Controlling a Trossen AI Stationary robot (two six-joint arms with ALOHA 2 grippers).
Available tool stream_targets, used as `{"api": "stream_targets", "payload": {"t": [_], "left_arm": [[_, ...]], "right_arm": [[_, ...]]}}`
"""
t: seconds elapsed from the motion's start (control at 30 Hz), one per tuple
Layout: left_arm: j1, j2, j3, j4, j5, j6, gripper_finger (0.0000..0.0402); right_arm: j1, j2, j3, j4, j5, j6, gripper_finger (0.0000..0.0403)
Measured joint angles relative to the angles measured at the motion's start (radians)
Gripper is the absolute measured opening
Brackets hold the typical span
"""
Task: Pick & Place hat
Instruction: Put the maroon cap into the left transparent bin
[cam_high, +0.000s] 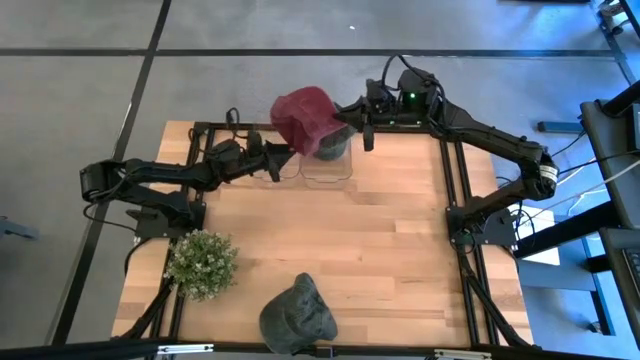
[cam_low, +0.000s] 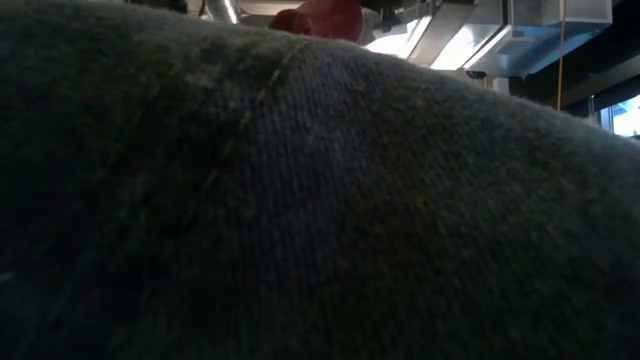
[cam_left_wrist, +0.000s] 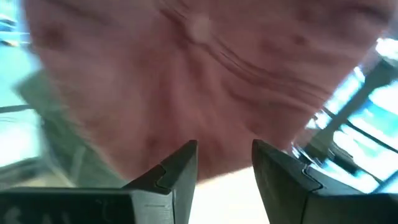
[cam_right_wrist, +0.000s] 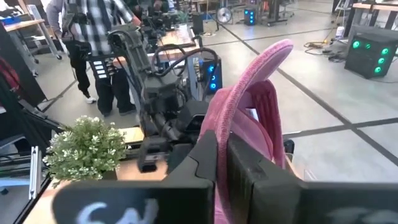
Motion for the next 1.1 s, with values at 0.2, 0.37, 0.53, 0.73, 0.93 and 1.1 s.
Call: {"api": "stream_targets", "payload": {"t": [0.2, 0.37, 0.53, 0.73, 0.93, 1.1], "left_arm": [[0.000, 0.000, 0.000, 0.000, -0.045, -0.007, 0.0148], [-0.002, 0.000, 0.000, 0.000, -0.038, -0.009, 0.0150], [-0.002, 0.000, 0.000, 0.000, -0.037, -0.046, 0.0150], [-0.002, 0.000, 0.000, 0.015, -0.037, -0.046, 0.0150], [-0.002, 0.000, 0.000, -0.003, -0.030, -0.067, 0.0150], [-0.002, 0.000, 0.000, -0.016, -0.101, -0.069, 0.0150]], "right_arm": [[0.011, -0.004, 0.000, 0.010, -0.006, -0.001, 0.0017], [0.014, -0.004, 0.000, 0.019, 0.000, -0.026, 0.0017], [0.013, -0.004, 0.000, 0.026, 0.057, -0.051, 0.0017], [0.013, -0.004, 0.000, 0.094, 0.065, -0.050, 0.0017], [0.013, -0.004, 0.000, 0.162, 0.062, -0.026, 0.0017], [0.021, -0.003, -0.001, 0.234, 0.009, 0.042, 0.0017]]}}
